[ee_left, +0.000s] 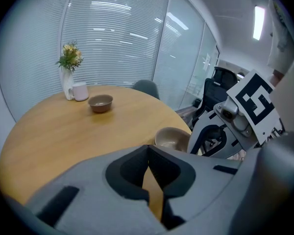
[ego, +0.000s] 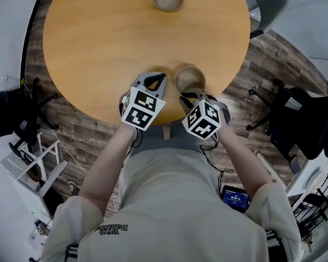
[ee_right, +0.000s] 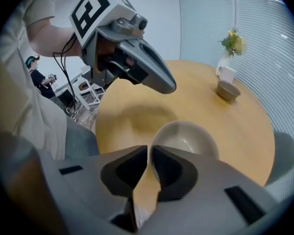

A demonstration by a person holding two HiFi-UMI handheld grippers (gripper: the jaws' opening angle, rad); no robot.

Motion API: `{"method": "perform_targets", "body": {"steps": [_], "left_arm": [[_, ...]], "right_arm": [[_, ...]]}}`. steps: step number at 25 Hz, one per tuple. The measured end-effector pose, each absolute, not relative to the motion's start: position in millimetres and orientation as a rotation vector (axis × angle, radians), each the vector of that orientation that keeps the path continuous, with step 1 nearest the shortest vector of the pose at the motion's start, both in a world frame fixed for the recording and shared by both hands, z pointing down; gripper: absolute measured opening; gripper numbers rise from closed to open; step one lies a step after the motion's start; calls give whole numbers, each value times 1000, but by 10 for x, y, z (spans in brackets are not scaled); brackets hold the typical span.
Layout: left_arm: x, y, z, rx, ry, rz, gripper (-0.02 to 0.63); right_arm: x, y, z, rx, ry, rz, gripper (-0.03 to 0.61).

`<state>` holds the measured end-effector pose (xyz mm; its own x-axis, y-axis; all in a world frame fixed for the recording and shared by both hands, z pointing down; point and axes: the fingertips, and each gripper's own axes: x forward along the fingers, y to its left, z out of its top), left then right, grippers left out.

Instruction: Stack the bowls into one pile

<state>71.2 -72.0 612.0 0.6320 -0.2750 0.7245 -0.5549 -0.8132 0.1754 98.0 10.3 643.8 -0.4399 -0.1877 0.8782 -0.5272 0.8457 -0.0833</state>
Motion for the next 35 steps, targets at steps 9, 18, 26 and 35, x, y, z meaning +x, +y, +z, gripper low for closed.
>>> {"method": "perform_targets", "body": {"steps": [9,18,26,35], "left_arm": [[630,-734,6131,2456,-674,1011,21],[594,-845,5941,2490,-696,994,20],[545,-1095,5536,2550,-770,938,21],[536,-1416,4819,2668,-897,808,20]], "right_arm": [[932,90,6366,548,-2043,484,64],[954,-115,6069,621,-2082,466,66],[918,-482,5520,762,-2187,477,66],[862,-847,4587,956,-2380,464,66]]}}
